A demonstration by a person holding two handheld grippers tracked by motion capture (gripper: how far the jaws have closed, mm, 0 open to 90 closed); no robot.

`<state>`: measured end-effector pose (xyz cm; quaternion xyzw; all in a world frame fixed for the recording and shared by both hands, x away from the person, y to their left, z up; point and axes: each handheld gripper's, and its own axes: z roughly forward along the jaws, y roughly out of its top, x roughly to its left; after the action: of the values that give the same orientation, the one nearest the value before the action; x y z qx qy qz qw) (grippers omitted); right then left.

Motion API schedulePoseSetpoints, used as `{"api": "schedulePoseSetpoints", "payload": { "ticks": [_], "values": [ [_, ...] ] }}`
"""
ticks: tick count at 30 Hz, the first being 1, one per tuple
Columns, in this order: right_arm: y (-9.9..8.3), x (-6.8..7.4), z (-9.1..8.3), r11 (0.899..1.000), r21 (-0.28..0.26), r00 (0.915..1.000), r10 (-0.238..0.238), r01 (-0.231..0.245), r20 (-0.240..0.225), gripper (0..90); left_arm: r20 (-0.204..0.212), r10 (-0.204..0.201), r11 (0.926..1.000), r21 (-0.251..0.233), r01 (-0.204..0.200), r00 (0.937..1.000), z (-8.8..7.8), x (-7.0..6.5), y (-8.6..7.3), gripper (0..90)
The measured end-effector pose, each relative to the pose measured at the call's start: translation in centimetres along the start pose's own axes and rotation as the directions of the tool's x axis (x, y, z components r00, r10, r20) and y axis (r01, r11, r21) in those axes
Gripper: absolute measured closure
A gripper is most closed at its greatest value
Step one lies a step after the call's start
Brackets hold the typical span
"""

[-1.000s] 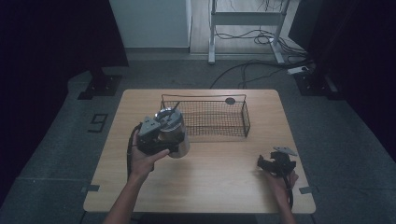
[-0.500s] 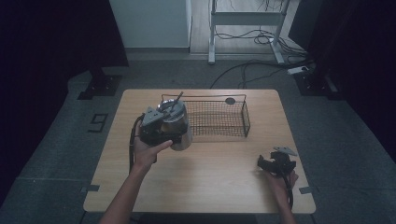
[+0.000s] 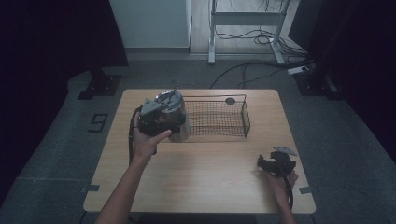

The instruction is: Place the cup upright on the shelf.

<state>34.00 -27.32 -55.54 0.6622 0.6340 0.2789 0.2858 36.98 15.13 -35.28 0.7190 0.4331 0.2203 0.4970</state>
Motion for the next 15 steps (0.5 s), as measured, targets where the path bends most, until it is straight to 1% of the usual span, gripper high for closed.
{"api": "schedulePoseSetpoints", "payload": {
  "ticks": [5, 7, 15],
  "values": [
    [0.0, 0.0, 0.0, 1.000, 0.000, 1.0000, 0.000, 0.000, 0.000, 9.6, -0.023, 0.006, 1.0000, -0.003, -0.006, 0.9997, 0.4, 0.3, 0.5, 3.7],
    [0.0, 0.0, 0.0, 1.000, 0.000, 1.0000, 0.000, 0.000, 0.000, 9.6, -0.029, 0.017, 0.9999, -0.004, -0.017, 0.9995, 0.6, 0.2, 0.7, 3.7],
    [0.0, 0.0, 0.0, 1.000, -0.001, 1.0000, 0.000, 0.000, 0.000, 9.7, -0.039, 0.029, 0.9996, 0.000, -0.029, 0.9988, 1.4, 0.1, 1.5, 3.7]
  ]
}}
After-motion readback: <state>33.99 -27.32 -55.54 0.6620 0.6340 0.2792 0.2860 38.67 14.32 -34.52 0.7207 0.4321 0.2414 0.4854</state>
